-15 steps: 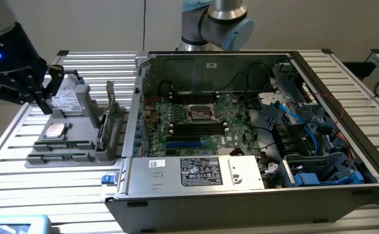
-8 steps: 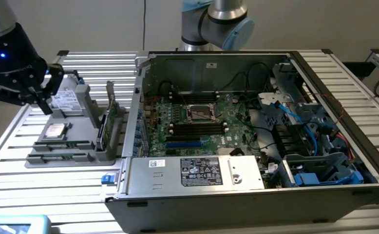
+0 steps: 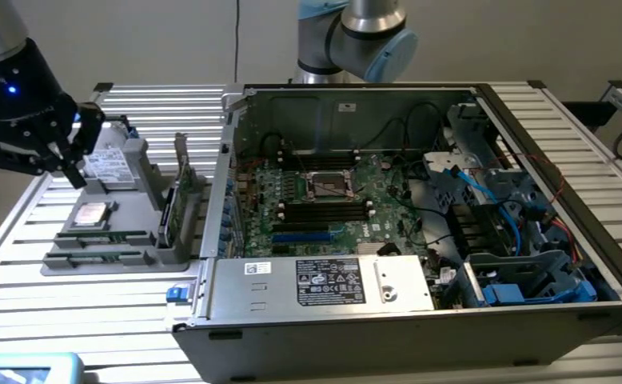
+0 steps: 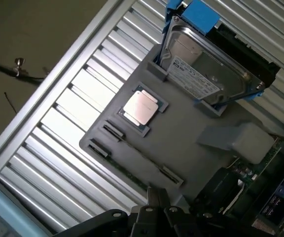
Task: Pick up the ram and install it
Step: 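Pick up the ram and move it above insertion slot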
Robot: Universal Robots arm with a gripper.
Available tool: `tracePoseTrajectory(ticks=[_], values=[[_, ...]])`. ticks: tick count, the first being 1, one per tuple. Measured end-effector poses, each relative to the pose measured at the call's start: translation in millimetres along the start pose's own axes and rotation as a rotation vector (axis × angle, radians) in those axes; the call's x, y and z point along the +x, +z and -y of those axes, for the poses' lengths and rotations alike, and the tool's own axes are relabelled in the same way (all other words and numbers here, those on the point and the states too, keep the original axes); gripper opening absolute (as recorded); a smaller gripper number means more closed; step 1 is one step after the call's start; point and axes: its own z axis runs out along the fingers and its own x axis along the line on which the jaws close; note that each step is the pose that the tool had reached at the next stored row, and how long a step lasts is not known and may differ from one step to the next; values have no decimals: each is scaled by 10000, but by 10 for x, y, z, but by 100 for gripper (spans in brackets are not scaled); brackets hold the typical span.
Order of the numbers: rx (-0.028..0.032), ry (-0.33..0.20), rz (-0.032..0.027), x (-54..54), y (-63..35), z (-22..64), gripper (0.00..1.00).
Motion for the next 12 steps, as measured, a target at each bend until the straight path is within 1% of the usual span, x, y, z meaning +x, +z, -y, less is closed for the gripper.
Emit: tracePoseTrajectory(ticks=[12], values=[[-60, -2189, -78, 0, 7, 0, 11]])
